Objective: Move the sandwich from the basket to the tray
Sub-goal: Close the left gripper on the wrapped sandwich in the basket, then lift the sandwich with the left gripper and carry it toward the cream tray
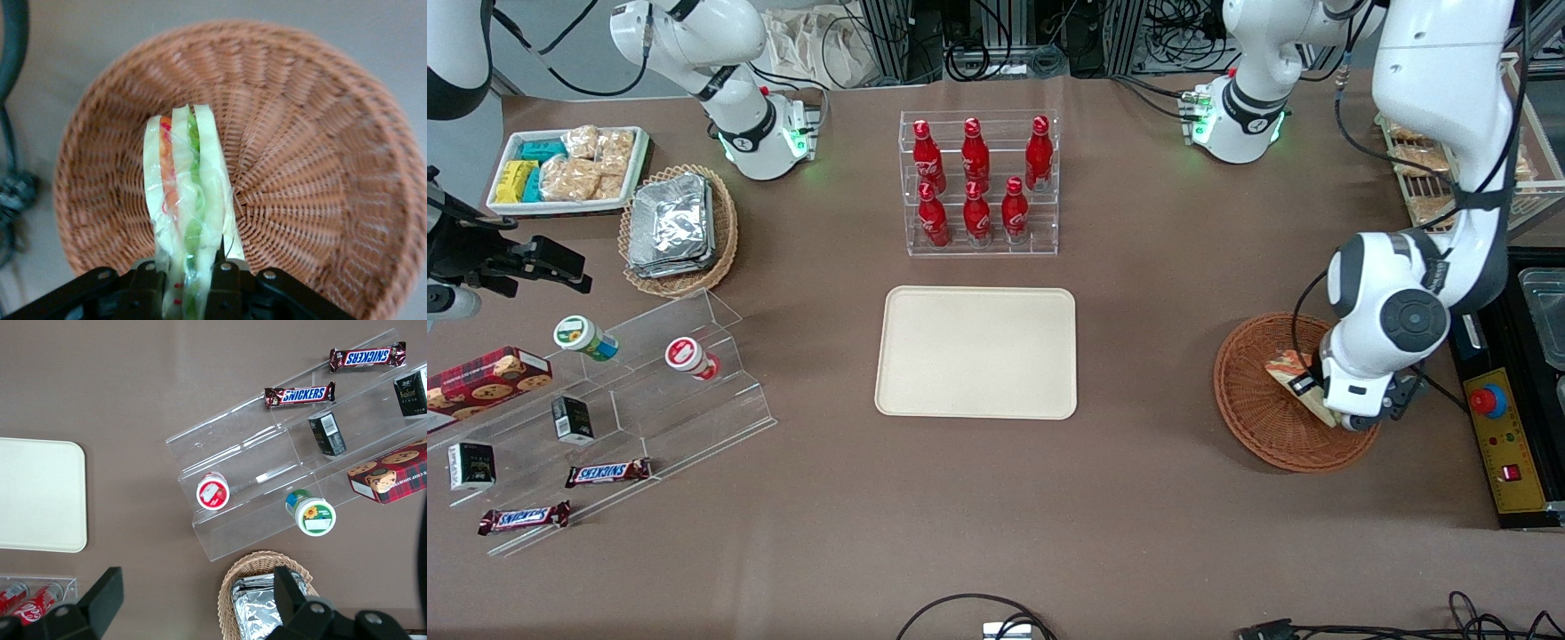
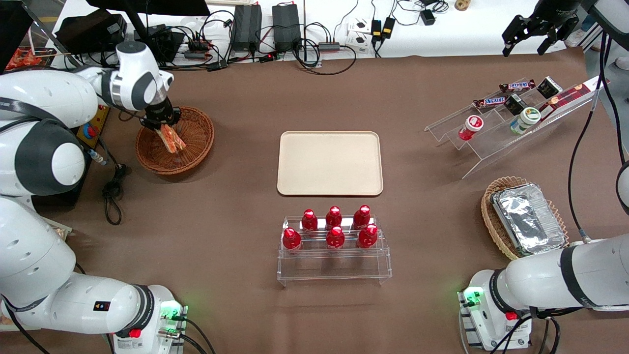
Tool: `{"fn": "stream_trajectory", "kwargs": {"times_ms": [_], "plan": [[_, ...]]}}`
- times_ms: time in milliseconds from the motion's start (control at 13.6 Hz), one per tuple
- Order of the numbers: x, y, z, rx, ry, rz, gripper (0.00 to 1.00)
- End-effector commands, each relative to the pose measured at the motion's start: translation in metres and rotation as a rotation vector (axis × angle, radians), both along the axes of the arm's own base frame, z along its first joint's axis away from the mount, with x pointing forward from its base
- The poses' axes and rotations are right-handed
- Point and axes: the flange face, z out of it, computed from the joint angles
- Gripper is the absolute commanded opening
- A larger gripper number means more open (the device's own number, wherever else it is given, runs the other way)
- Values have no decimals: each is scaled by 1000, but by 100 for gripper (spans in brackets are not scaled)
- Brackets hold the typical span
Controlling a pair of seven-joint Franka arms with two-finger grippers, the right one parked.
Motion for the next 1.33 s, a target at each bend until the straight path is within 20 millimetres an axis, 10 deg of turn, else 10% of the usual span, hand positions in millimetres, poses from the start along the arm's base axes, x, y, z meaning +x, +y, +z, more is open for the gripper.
{"fn": "stream_trajectory", "kwargs": {"times_ms": [0,295,664,885,1254], "plan": [[12,-1,90,-14,-10,-185,0],[24,-50,194,-46,123,-547,0],[-14,-141,257,-174,102,-653,0],[-48,-239,259,-166,90,-633,0],[-73,-369,196,-165,-2,-610,0]]}}
